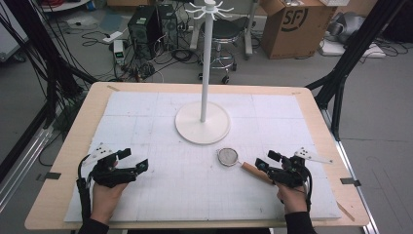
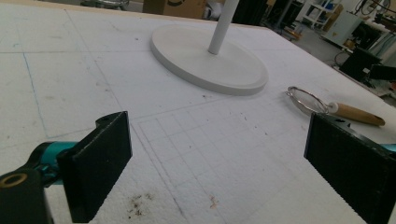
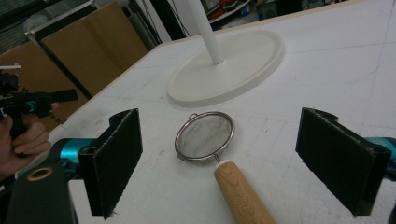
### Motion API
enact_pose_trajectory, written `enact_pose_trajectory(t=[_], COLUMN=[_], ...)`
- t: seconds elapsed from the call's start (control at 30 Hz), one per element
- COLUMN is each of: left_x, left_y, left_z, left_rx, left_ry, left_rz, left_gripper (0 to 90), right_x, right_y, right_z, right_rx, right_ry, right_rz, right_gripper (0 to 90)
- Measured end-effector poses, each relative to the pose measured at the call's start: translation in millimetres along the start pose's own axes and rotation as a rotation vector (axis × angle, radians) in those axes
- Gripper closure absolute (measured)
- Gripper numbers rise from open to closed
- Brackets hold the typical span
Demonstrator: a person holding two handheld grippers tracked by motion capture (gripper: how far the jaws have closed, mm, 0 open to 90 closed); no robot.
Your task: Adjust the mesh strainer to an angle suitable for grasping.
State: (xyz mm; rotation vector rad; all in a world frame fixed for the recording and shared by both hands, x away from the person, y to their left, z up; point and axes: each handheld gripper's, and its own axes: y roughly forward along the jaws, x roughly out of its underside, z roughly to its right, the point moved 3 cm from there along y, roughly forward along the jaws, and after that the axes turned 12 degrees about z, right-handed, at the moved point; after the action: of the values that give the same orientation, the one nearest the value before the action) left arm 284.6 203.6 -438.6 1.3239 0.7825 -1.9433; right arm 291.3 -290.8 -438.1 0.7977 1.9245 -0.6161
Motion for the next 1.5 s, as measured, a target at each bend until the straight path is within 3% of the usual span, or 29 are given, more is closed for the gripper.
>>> enact_pose_trajectory(t=[0.37,0.53,0.77,1.07,1.2,1.33,1.5], left_x=[1.1,1.7,1.7,1.9,1.7,1.7,0.8], left_y=[0.2,0.7,0.6,1.1,0.8,0.9,0.1], left_z=[0.1,0.8,1.1,1.6,1.0,1.4,-0.2], left_rx=[-0.004,-0.001,-0.002,0.0,-0.006,-0.008,-0.014], left_ry=[0.003,0.007,0.011,0.004,0.007,0.006,0.001], left_rz=[-0.002,-0.007,-0.008,-0.011,-0.006,-0.005,-0.004], left_gripper=[8.2,8.2,8.3,8.4,8.4,8.4,8.4], right_x=[0.1,0.1,2.0,8.6,11.6,15.6,25.7], right_y=[0.6,0.2,-2.3,-5.9,-8.2,-15.0,-22.8], right_z=[0.2,0.0,-2.4,-16.5,-17.2,-18.6,-21.2], right_rx=[0.012,0.017,0.034,-0.002,-0.012,-0.013,-0.01], right_ry=[0.002,-0.001,-0.013,-0.09,-0.083,-0.073,-0.055], right_rz=[-0.003,0.001,-0.008,-0.056,-0.08,-0.114,-0.142], right_gripper=[15.3,21.5,40.5,72.7,84.3,89.4,89.6])
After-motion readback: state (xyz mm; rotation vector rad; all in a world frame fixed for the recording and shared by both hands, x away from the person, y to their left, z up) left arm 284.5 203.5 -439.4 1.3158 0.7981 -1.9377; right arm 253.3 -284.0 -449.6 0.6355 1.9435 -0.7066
